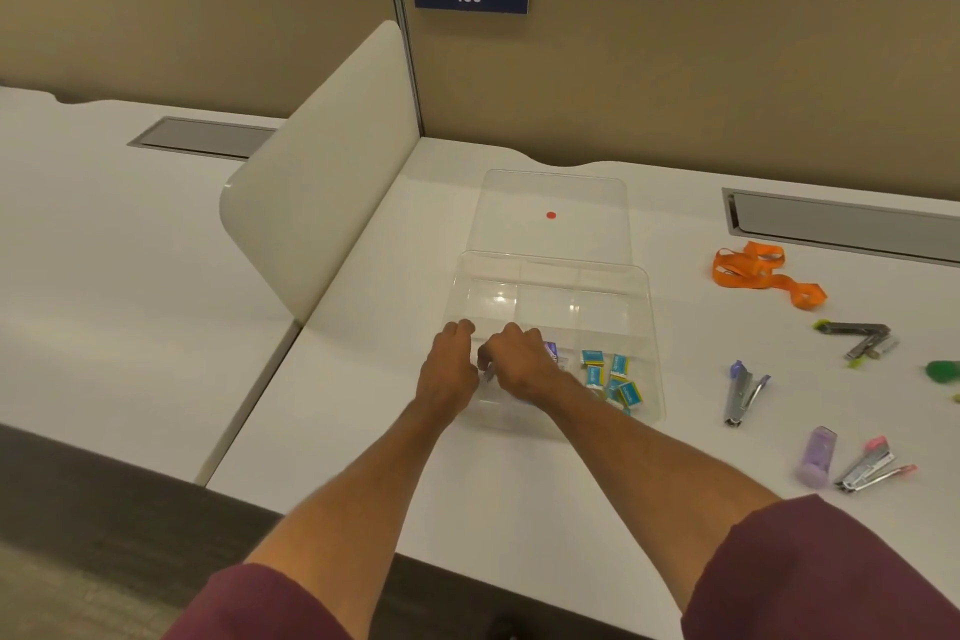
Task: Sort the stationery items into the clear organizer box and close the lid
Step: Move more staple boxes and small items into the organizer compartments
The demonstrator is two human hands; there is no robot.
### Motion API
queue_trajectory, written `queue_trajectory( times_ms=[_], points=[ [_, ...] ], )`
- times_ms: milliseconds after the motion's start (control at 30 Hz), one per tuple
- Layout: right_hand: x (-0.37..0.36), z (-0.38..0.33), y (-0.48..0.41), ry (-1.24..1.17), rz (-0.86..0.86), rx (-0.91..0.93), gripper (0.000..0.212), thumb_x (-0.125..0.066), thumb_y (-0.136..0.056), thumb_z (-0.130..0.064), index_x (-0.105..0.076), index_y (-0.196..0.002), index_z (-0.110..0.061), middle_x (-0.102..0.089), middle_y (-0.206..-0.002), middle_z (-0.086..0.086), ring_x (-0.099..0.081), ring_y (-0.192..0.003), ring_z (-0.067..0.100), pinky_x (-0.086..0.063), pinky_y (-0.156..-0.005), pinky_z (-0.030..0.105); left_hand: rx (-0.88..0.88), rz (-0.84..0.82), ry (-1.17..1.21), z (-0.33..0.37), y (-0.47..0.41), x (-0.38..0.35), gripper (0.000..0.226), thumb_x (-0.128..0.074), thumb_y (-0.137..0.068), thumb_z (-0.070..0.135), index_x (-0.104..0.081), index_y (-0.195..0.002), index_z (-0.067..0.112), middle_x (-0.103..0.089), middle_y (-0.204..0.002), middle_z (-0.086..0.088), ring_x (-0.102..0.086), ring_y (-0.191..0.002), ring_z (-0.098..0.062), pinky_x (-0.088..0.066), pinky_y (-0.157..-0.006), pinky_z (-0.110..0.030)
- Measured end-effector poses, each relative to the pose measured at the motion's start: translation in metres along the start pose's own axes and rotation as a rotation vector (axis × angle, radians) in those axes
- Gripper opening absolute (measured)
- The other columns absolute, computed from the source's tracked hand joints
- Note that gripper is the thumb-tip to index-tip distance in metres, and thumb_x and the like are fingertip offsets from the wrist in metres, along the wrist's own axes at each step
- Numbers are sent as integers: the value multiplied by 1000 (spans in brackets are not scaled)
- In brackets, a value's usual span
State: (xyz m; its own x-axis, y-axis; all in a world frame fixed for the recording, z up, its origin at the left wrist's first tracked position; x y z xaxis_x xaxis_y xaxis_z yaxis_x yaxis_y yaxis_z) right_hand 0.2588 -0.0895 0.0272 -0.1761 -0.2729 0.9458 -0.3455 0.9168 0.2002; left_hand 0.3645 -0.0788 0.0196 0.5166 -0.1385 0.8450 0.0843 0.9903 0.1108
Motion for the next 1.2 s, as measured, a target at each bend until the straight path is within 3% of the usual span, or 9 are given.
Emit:
queue_trajectory(
  times_ms=[267,467,733,900,1200],
  points=[
    [24,28,24,-175,235,-151,26,-50,-95,-12,-62,-118,-14,-58,-127,8,-49,-119,25,-42,-96,37,-62,-40,-106,32,-9,4,43,-45,-89,-2,-42,-131,7,-47,-135,-10,-45,-123,-26,-46,-89,-37],
    [44,95,72,-185,345,-303,33,-52,-94,-18,-55,-127,-15,-53,-136,5,-45,-126,23,-38,-100,32,-239,-81,-169,102,-25,-20,43,-52,-95,17,-41,-135,8,-44,-140,-9,-42,-128,-26,-44,-97,-37],
    [65,210,153,-168,377,-549,35,-52,-94,-23,-51,-129,-15,-50,-135,7,-43,-125,25,-40,-98,35,-486,-164,-213,222,-23,-88,45,-51,-95,25,-41,-135,8,-42,-142,-9,-40,-130,-25,-42,-98,-37],
    [68,280,204,-160,388,-645,32,-52,-93,-19,-54,-124,-13,-53,-130,8,-45,-121,26,-42,-91,34,-556,-232,-222,298,-20,-140,46,-53,-95,27,-42,-136,11,-42,-144,-8,-41,-131,-24,-42,-103,-35],
    [52,393,285,-243,413,-811,32,-55,-89,-13,-56,-121,-10,-52,-127,11,-42,-124,29,-41,-96,39,-677,-335,-270,399,-8,-227,44,-52,-94,26,-43,-134,8,-42,-142,-11,-41,-128,-27,-41,-103,-37]
  ],
)
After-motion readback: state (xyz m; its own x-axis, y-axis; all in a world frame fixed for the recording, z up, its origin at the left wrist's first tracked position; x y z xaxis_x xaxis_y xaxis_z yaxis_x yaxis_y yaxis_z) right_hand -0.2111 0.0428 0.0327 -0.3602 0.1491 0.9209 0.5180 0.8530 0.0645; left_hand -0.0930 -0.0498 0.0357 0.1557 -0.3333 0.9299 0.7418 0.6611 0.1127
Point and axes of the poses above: each hand's wrist, its own y-axis away from the middle knuckle, its own x-axis out of the back of the hand, z = x × y, the point moved 3 cm from there along -y, towards the middle knuckle
